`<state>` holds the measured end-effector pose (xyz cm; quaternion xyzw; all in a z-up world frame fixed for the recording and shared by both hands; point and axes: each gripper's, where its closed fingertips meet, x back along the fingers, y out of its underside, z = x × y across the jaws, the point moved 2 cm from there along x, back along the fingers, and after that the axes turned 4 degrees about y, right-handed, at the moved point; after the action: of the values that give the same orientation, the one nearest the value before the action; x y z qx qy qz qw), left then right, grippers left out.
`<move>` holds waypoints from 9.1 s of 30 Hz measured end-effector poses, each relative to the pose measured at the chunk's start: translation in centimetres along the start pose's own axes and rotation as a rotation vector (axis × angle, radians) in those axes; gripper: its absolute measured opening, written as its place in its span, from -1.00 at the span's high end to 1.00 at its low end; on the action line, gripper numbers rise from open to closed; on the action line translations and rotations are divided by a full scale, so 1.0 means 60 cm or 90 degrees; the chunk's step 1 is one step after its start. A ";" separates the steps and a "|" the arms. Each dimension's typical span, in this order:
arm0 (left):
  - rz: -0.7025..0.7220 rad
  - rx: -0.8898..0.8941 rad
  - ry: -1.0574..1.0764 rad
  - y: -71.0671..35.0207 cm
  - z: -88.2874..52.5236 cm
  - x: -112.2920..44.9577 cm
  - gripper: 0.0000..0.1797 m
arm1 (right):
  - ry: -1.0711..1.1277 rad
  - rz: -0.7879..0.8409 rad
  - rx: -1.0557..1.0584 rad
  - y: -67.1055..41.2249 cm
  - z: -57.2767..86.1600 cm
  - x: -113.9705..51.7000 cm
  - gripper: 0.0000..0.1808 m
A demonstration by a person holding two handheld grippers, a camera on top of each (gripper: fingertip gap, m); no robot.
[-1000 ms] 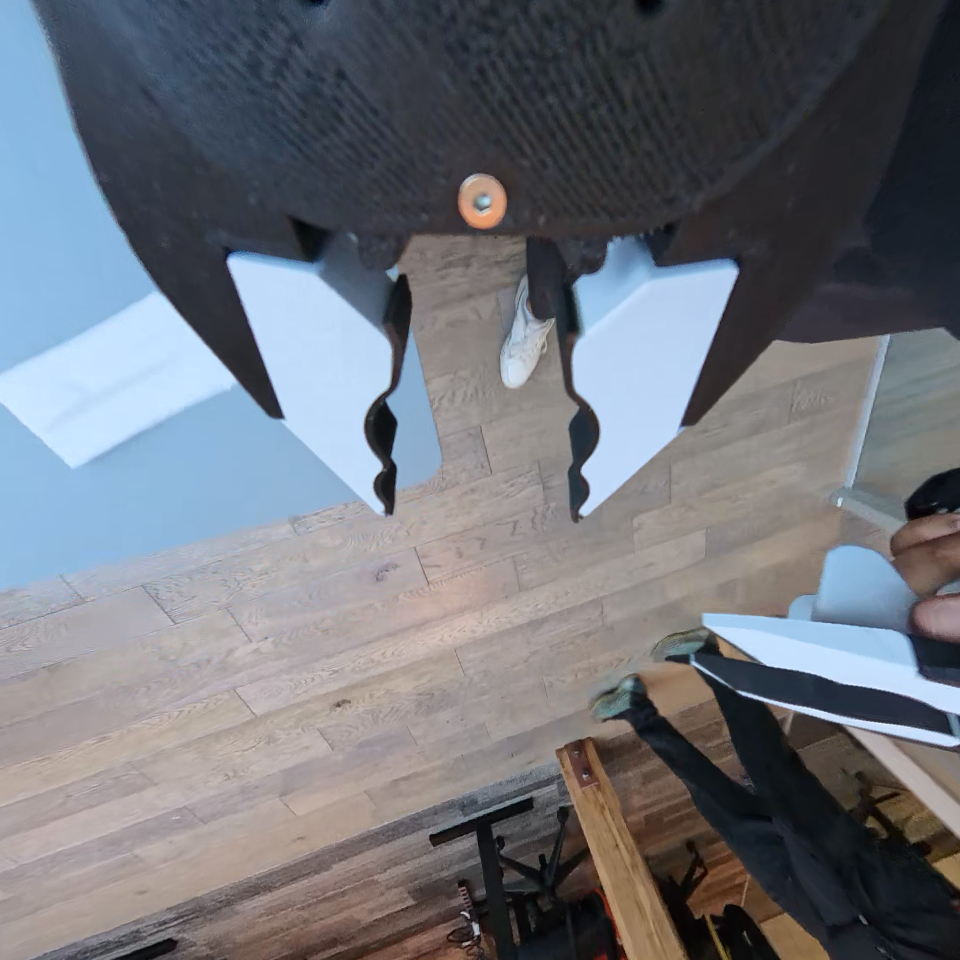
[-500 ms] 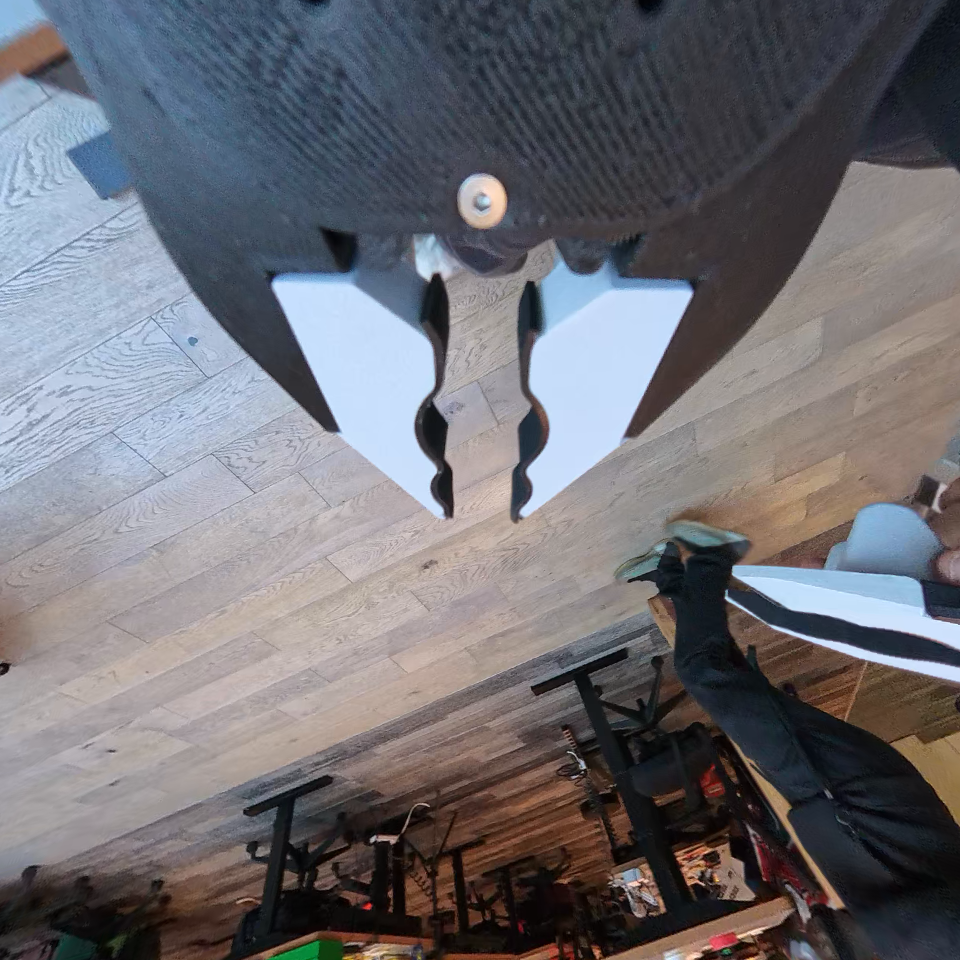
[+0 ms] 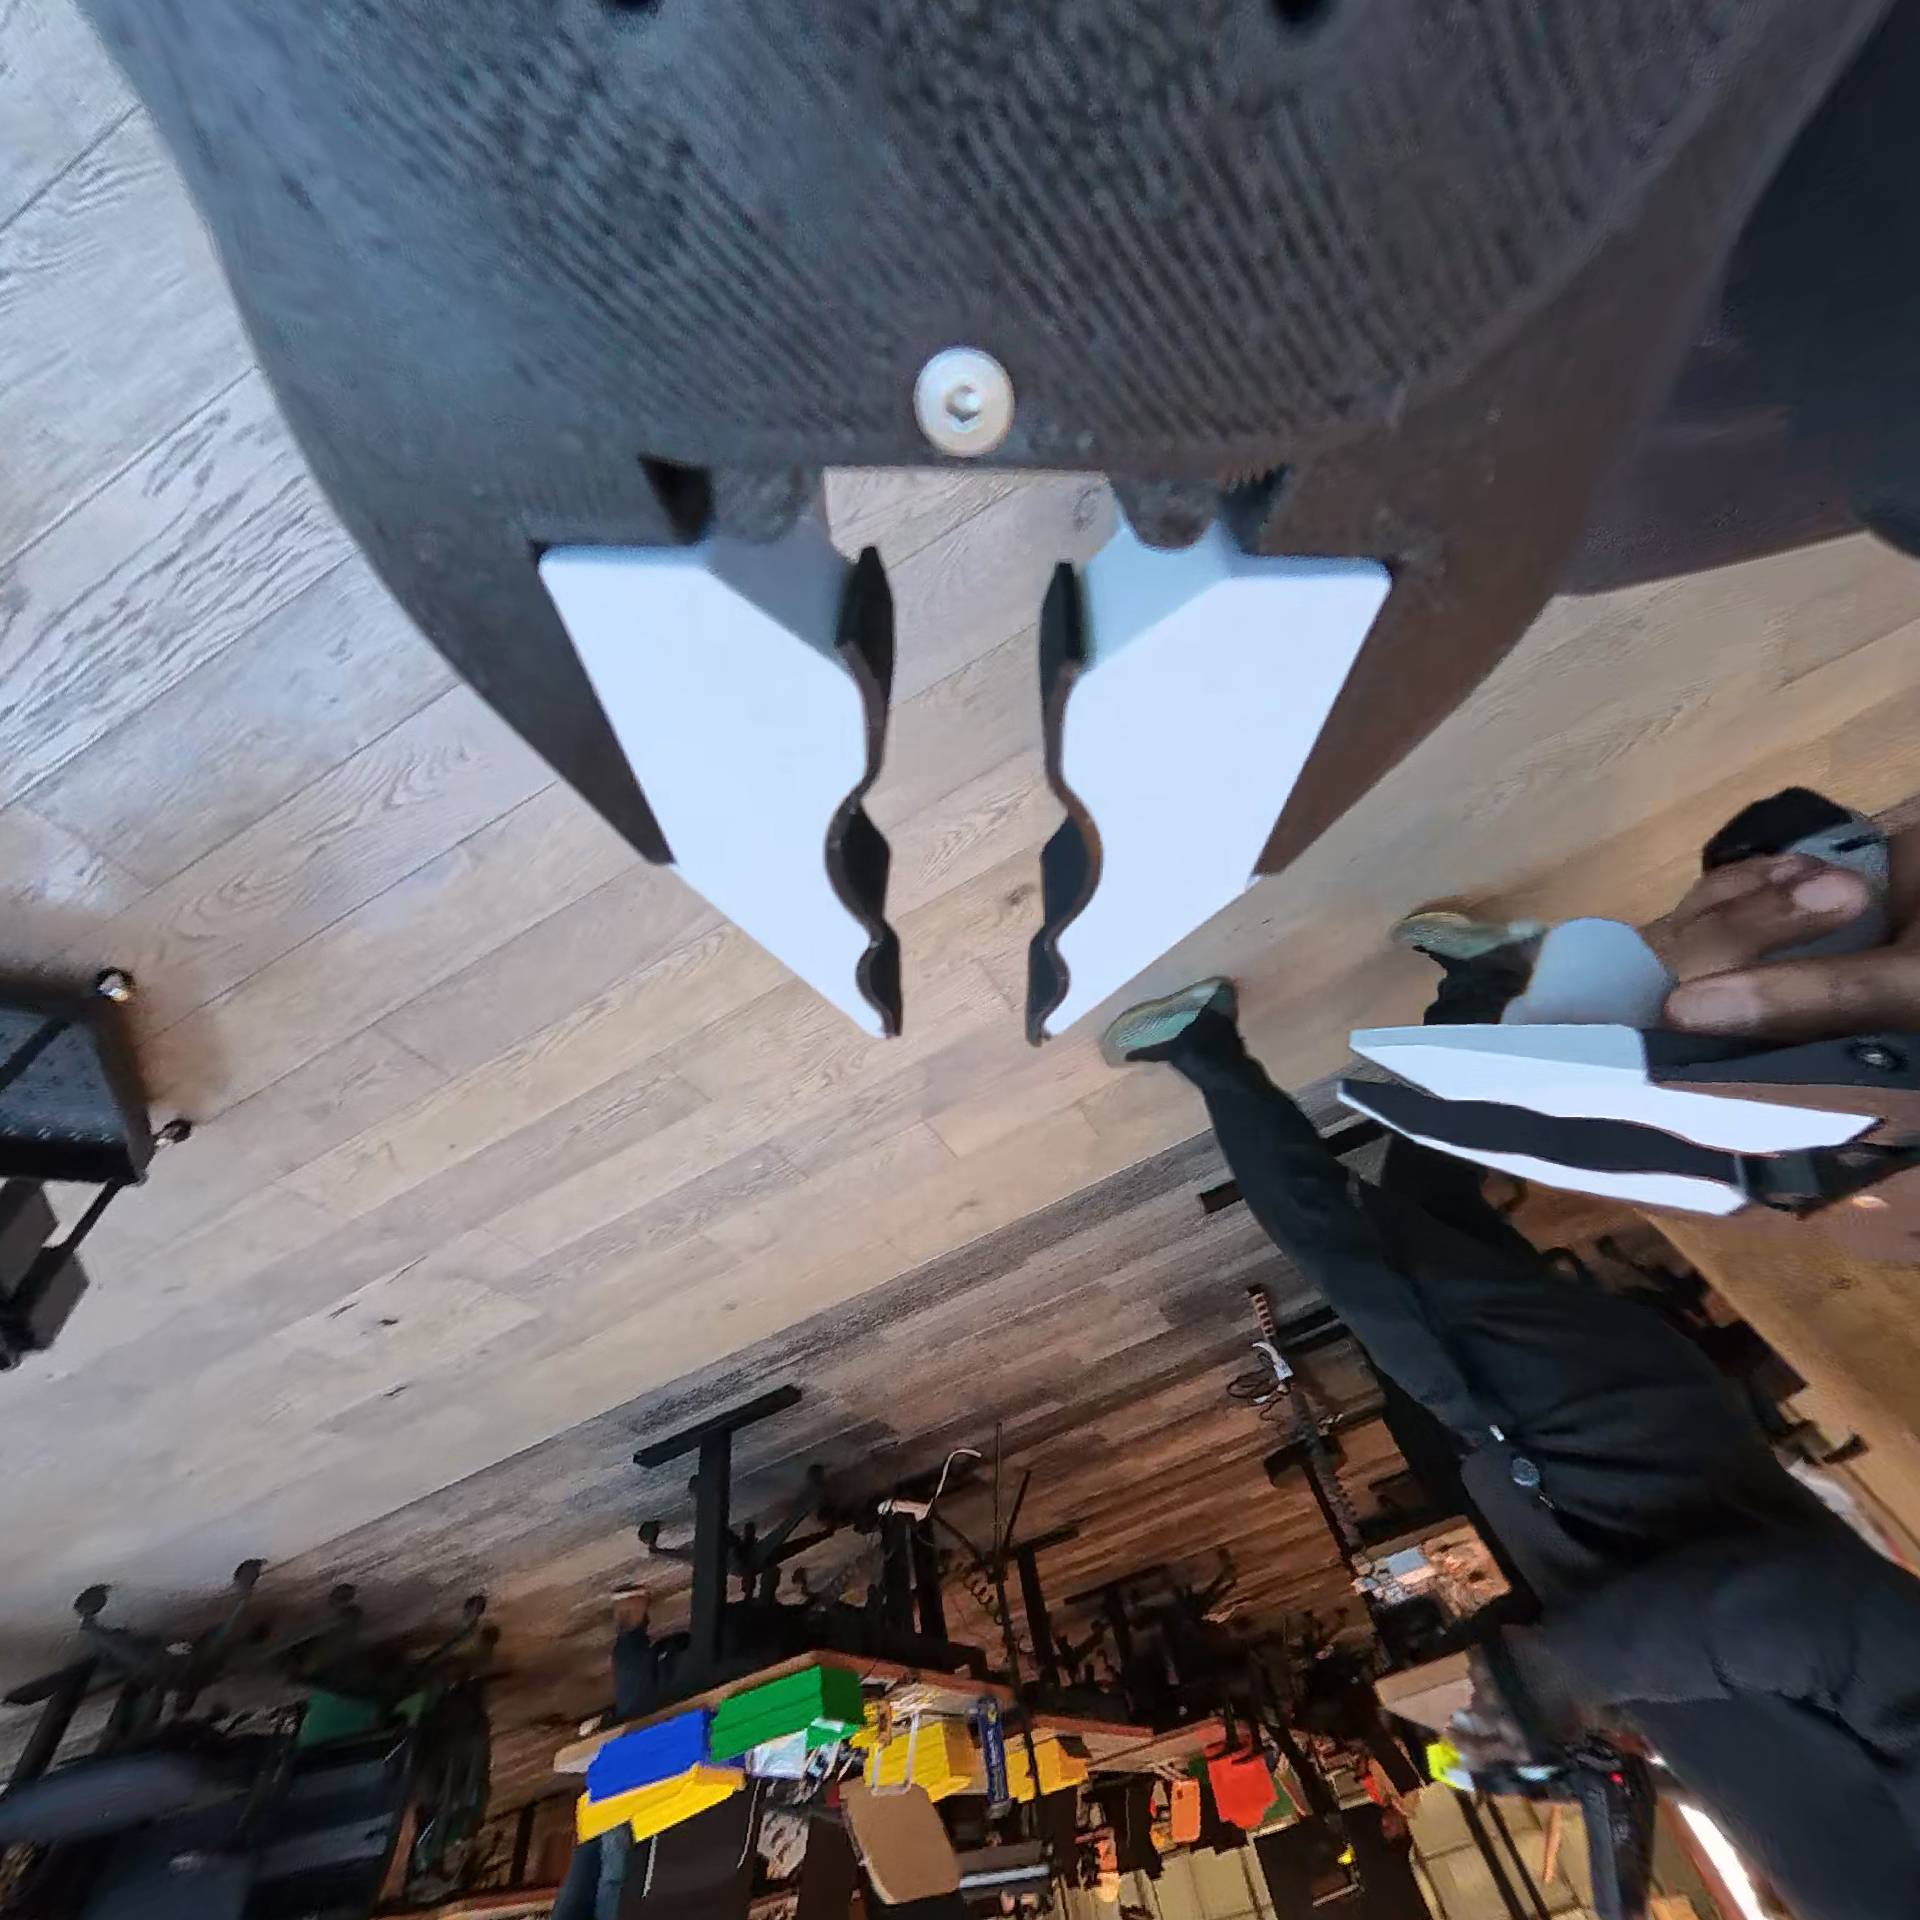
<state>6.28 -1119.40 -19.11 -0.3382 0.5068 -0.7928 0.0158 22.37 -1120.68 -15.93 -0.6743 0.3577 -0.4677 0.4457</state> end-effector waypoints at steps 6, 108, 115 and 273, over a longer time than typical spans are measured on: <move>-0.015 0.054 0.068 -0.093 -0.162 -0.196 0.71 | 0.080 -0.016 0.033 -0.038 0.131 -0.159 0.60; -0.246 -0.424 0.824 -0.557 2.503 -2.089 0.27 | 0.832 0.115 -0.264 0.143 2.455 1.842 0.13; -0.206 -0.480 0.740 -0.642 2.694 -2.240 0.29 | 0.784 0.140 -0.232 0.121 2.697 2.018 0.20; -0.109 -0.114 0.345 -0.777 5.355 -3.755 0.39 | 0.558 -0.104 -0.061 0.534 5.115 4.318 0.97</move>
<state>372.17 -1268.62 -15.58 -0.1557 0.5299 -0.8050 -0.2167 391.15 -1282.96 -15.82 -0.4582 0.4794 -0.7260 0.1820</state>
